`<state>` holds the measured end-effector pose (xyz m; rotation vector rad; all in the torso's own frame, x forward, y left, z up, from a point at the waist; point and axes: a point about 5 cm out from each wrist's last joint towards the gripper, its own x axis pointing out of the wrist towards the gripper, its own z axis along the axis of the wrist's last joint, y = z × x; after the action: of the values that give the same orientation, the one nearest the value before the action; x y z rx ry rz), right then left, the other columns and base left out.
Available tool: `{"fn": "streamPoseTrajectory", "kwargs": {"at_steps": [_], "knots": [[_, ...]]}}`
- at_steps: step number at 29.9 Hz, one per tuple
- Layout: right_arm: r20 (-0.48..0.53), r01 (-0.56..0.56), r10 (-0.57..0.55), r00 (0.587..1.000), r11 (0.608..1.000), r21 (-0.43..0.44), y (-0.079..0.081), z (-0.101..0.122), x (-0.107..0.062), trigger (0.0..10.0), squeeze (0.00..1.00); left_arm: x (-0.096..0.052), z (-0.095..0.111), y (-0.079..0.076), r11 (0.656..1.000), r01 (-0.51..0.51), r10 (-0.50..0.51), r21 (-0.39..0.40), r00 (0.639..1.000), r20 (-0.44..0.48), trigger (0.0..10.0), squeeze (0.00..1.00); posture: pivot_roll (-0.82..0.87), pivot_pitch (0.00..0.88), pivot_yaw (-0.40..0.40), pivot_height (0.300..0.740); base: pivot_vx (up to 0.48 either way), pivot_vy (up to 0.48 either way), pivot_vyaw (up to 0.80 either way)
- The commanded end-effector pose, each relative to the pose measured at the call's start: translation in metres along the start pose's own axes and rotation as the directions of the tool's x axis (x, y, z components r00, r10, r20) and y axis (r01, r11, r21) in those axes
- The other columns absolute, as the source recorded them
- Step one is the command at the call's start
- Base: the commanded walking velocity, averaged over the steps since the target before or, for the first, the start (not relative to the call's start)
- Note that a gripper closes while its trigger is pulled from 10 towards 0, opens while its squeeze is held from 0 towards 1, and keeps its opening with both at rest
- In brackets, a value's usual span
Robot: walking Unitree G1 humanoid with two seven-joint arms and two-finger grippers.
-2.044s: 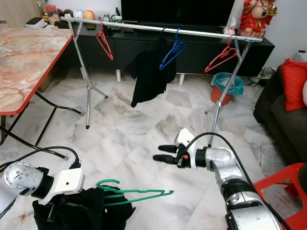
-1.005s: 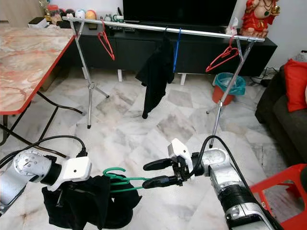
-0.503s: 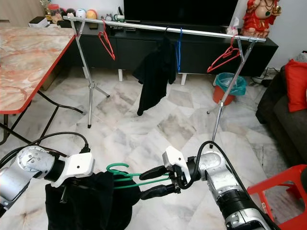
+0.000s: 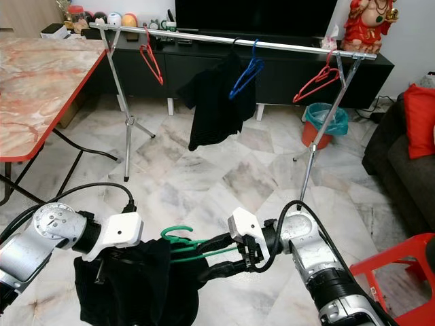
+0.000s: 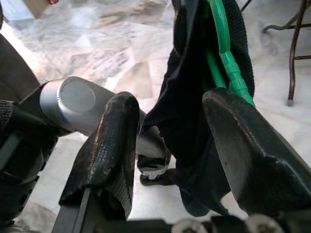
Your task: Hang hanger
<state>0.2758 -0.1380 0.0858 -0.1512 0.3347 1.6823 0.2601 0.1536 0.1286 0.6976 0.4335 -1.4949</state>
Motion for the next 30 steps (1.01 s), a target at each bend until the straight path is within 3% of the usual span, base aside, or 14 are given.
{"fn": "streamPoseTrajectory", "kwargs": {"at_steps": [1,7,11,19,30], "knots": [[-0.002,0.002,-0.002,1.0,1.0,-0.018,-0.001,0.002,0.002,10.0,0.0,0.002,0.018,0.002,0.997,0.015,-0.017,0.073,0.999,0.034,10.0,0.0,0.02,0.0,-0.064,0.74,0.0,0.0,0.0],[0.009,0.054,-0.054,0.998,0.998,-0.038,-0.006,0.004,0.002,10.0,0.0,0.005,0.022,-0.001,0.995,0.04,-0.044,0.086,0.998,0.041,10.0,0.0,0.02,0.0,-0.064,0.74,0.0,0.0,0.0],[0.041,0.031,-0.031,0.999,0.999,-0.022,-0.006,0.01,-0.002,10.0,0.0,0.005,0.02,0.0,0.996,0.037,-0.04,0.081,0.999,0.035,10.0,0.0,0.02,0.0,-0.064,0.74,0.0,0.0,0.0],[-0.003,0.032,-0.032,0.999,0.999,-0.037,-0.001,0.009,-0.022,10.0,0.0,0.005,0.01,-0.003,0.998,0.046,-0.047,0.045,0.999,0.02,10.0,0.0,0.04,0.0,-0.053,0.74,0.0,0.0,0.0],[0.035,0.025,-0.024,0.999,0.999,-0.042,0.009,0.014,-0.027,10.0,0.0,0.002,-0.002,-0.008,0.999,0.046,-0.046,0.01,0.999,-0.014,10.0,0.0,0.06,0.0,-0.065,0.74,0.0,0.0,0.0]]}}
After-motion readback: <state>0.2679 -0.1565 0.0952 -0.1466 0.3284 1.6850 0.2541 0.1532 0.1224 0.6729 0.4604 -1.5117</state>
